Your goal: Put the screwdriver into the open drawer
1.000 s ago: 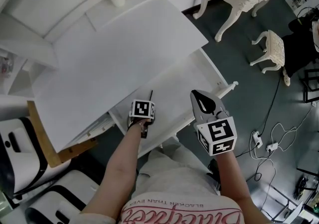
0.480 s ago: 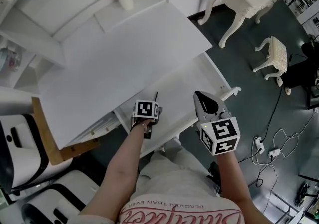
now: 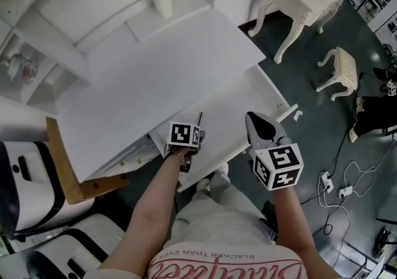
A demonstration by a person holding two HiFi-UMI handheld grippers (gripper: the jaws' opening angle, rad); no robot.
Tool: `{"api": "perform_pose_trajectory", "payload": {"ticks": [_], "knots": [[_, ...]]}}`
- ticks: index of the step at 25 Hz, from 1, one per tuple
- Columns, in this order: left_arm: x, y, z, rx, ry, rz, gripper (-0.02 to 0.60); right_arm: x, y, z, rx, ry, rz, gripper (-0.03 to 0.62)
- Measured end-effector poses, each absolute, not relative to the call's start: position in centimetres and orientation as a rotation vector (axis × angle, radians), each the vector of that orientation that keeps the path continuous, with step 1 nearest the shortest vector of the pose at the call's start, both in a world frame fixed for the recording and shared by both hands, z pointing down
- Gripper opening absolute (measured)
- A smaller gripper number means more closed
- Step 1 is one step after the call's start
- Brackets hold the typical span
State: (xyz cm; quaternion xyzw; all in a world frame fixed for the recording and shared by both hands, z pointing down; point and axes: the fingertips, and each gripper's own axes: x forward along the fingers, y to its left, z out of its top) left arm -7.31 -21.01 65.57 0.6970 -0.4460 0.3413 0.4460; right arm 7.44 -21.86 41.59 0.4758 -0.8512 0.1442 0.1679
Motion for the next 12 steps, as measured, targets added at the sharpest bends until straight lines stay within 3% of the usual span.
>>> {"api": "perform_pose_trajectory", "payload": {"ticks": [12], "knots": [[-7.8,-19.2,60.2,1.856,-1.136,0.785,0.249,9.3,-19.5,38.0,1.516,-2.406,0.287,0.002]]}}
